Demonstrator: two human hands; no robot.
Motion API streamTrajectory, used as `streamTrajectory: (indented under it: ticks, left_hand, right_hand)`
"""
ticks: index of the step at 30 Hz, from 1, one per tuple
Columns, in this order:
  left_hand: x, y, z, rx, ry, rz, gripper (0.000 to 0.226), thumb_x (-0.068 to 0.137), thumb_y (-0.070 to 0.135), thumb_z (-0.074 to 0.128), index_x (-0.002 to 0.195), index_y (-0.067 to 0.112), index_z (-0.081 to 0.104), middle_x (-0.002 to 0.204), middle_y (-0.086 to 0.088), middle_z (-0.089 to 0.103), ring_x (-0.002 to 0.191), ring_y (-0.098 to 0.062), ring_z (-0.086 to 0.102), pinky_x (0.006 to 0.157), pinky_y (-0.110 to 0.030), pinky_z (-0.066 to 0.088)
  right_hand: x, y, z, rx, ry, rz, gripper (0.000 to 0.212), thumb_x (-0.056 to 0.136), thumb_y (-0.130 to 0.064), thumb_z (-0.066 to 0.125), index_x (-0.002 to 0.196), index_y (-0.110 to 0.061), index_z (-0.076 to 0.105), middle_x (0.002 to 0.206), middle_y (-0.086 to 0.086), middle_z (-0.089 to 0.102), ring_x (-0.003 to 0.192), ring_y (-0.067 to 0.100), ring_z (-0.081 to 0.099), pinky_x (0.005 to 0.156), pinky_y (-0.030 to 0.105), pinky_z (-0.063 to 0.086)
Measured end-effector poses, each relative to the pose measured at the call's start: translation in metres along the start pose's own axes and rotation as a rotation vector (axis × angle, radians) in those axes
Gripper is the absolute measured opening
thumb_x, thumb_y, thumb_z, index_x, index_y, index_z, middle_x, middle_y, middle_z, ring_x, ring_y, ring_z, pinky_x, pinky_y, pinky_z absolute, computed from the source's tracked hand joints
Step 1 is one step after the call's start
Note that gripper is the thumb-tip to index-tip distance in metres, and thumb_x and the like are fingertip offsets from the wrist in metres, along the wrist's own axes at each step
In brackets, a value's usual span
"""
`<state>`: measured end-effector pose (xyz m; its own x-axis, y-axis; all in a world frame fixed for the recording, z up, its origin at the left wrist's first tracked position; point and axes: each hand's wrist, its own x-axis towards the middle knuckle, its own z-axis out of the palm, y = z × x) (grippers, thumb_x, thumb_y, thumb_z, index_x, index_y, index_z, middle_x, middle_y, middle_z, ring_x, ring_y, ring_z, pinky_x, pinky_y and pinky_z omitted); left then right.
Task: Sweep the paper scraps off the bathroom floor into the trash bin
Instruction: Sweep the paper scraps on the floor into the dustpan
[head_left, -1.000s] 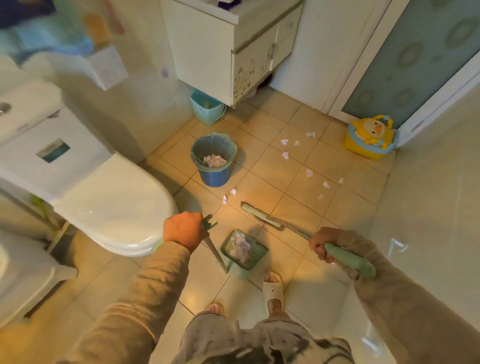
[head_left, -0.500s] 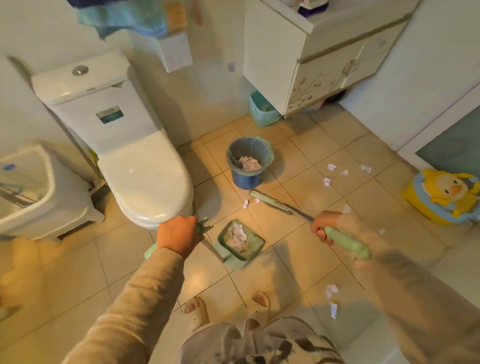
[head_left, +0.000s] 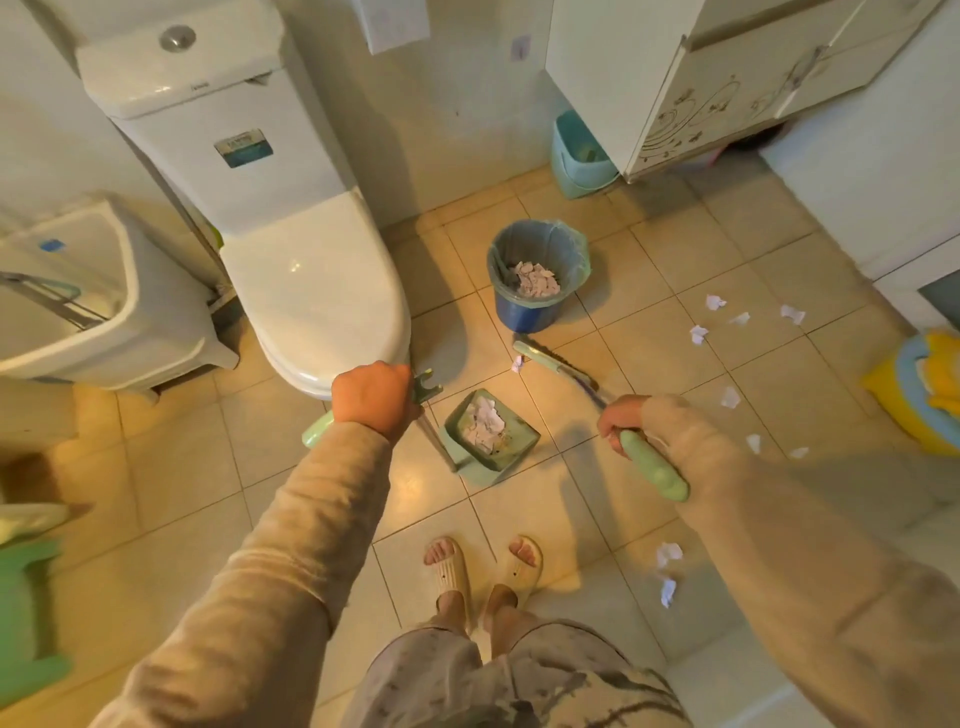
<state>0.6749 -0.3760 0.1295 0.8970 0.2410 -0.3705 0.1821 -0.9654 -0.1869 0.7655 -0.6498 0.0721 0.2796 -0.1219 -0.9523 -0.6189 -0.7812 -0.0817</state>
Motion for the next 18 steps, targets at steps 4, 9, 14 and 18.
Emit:
streamTrajectory:
  ticks: [4,9,14,18]
  left_hand:
    - [0.003,0.000,0.000,0.007,0.013,0.002,0.032,0.083,0.041,0.066,0.103,0.016,0.067,0.093,-0.008,0.071,0.085,-0.031,0.068,0.071,-0.033,0.053]
    - [0.002,-0.002,0.002,0.012,0.030,0.007,0.031,0.083,0.042,0.065,0.099,0.016,0.068,0.090,-0.008,0.071,0.083,-0.030,0.068,0.068,-0.032,0.052]
    - [0.006,-0.001,0.001,-0.002,0.049,0.017,0.030,0.083,0.041,0.066,0.100,0.017,0.068,0.091,-0.007,0.071,0.084,-0.030,0.068,0.070,-0.032,0.052]
    - [0.014,-0.005,0.001,-0.018,0.059,0.024,0.033,0.083,0.042,0.067,0.103,0.016,0.068,0.091,-0.007,0.071,0.084,-0.029,0.068,0.073,-0.034,0.053]
  right_hand:
    - [-0.011,-0.013,0.022,-0.304,0.091,-0.041,0.036,0.094,-0.009,0.046,0.126,0.003,0.054,0.075,0.010,0.055,0.066,0.020,0.049,0.073,0.027,0.045]
    - [-0.012,0.015,0.057,-0.523,0.112,0.015,0.040,0.099,-0.015,0.040,0.136,-0.003,0.048,0.112,0.010,0.063,0.105,0.019,0.058,0.083,0.023,0.048]
    - [-0.025,0.050,0.058,-0.587,0.012,0.018,0.037,0.096,-0.010,0.041,0.128,0.002,0.054,0.060,0.002,0.060,0.055,0.013,0.048,0.047,0.018,0.040]
    - [-0.049,0.067,0.040,-0.520,0.028,0.036,0.010,0.090,-0.004,0.046,0.083,-0.004,0.053,0.052,0.004,0.048,0.027,0.009,0.043,0.042,0.020,0.035]
